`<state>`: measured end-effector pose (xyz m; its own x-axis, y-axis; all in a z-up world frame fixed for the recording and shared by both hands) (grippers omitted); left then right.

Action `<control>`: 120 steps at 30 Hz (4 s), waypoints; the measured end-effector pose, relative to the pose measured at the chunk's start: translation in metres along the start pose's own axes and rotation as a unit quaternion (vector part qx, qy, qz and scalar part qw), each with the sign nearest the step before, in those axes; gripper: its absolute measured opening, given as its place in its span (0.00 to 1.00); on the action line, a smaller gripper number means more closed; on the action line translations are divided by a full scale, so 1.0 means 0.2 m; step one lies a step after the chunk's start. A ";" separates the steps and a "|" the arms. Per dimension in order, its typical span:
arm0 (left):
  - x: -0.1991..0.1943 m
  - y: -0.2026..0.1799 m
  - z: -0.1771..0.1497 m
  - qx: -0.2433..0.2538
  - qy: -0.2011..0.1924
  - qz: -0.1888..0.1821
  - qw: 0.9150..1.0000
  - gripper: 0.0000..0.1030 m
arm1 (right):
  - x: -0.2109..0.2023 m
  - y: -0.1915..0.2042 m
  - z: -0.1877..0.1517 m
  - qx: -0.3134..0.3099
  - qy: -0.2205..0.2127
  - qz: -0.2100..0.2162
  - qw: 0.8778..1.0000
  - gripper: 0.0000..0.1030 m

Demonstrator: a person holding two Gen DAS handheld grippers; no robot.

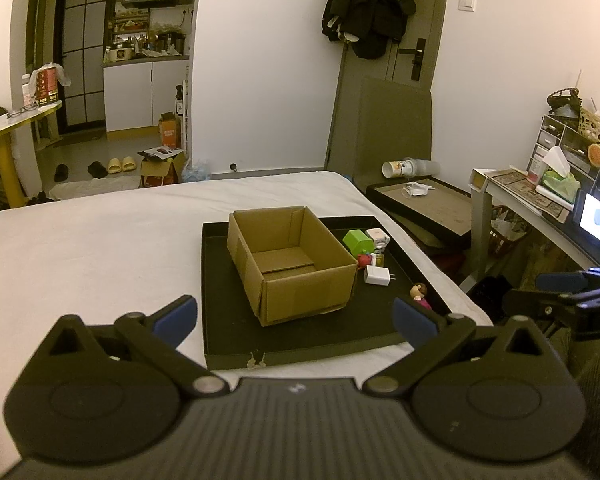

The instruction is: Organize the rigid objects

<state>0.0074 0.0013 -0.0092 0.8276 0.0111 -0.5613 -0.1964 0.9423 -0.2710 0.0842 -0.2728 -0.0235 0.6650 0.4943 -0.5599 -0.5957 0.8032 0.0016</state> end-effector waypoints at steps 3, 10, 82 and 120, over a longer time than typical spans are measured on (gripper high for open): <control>0.00 0.00 0.00 0.000 0.000 0.001 1.000 1.00 | 0.00 0.01 0.00 0.002 0.001 -0.001 1.000 1.00; 0.00 0.00 0.00 0.000 0.000 0.000 1.000 1.00 | 0.00 0.00 0.00 0.001 0.000 -0.002 1.000 1.00; 0.43 0.14 0.27 -0.029 0.044 0.010 0.999 0.98 | 0.26 -0.29 -0.04 0.025 0.035 -0.052 0.998 0.99; 0.97 0.22 0.37 -0.096 0.073 0.111 0.986 0.87 | 0.72 -0.56 -0.03 0.087 0.129 -0.048 0.987 0.86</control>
<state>0.1983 0.0698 -0.0732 0.6704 0.1490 -0.7268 -0.4721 0.8414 -0.2630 0.2442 -0.2935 -0.1091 0.5643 0.3289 -0.7572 -0.4339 0.8985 0.0670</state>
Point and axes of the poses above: each gripper's, at about its wrist camera, not at the fingertips, and x roughly the way its jaws point, y to its left, z to its top, the point moved 1 cm from there along x, roughly the way its jaws point, and after that the axes turned 12 degrees about -x, right-handed, at the moved point
